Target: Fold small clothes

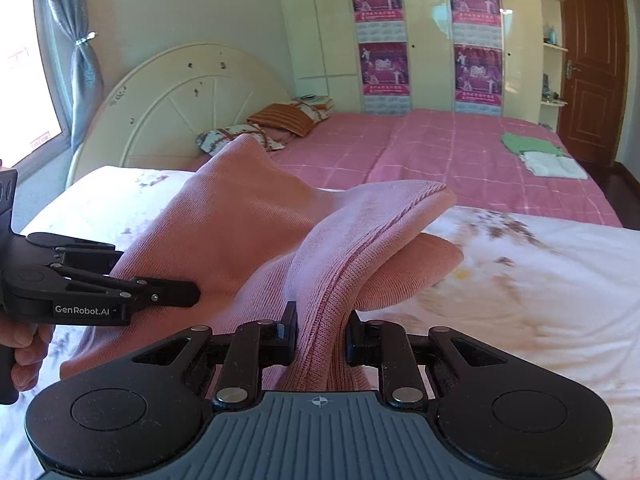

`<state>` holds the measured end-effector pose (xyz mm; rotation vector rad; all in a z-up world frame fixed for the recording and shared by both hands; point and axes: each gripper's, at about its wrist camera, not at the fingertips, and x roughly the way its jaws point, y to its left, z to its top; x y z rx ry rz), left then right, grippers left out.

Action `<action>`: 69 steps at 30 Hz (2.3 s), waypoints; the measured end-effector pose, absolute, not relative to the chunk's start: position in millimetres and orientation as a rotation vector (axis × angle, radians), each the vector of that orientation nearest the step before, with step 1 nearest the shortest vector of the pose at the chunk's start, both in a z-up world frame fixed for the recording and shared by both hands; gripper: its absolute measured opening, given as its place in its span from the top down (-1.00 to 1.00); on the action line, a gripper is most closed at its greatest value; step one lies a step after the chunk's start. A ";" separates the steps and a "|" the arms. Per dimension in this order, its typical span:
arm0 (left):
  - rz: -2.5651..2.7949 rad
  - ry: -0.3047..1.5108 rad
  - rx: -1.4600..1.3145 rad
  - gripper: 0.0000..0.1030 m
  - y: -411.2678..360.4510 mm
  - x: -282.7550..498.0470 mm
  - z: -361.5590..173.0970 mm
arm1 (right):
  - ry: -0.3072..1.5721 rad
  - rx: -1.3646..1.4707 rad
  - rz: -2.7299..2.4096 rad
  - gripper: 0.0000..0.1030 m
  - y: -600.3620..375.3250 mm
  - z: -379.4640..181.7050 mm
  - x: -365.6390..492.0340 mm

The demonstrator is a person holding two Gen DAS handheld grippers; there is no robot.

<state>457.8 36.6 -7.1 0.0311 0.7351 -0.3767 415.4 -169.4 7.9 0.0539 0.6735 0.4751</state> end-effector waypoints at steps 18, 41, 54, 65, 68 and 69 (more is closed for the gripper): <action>-0.297 0.914 -0.162 -0.26 238.2 448.7 -76.5 | 0.879 0.055 0.565 0.60 37.2 -72.4 448.1; -0.353 0.770 -0.032 -0.03 233.9 462.2 -60.5 | 0.767 -0.048 0.596 0.70 32.5 -44.9 450.0; -0.313 0.673 0.006 -0.03 238.7 361.7 -51.1 | 0.749 -0.072 0.539 1.00 13.8 -32.3 393.1; -0.202 0.791 -0.030 -0.06 230.0 335.2 -87.6 | 0.851 -0.289 0.554 1.00 29.7 -79.7 363.1; -0.161 0.789 -0.057 -0.07 228.9 331.0 -88.0 | 0.836 -0.320 0.544 1.00 35.6 -81.8 361.7; -0.150 0.791 -0.063 -0.07 228.6 329.5 -87.4 | 0.838 -0.292 0.538 1.00 33.1 -82.6 363.1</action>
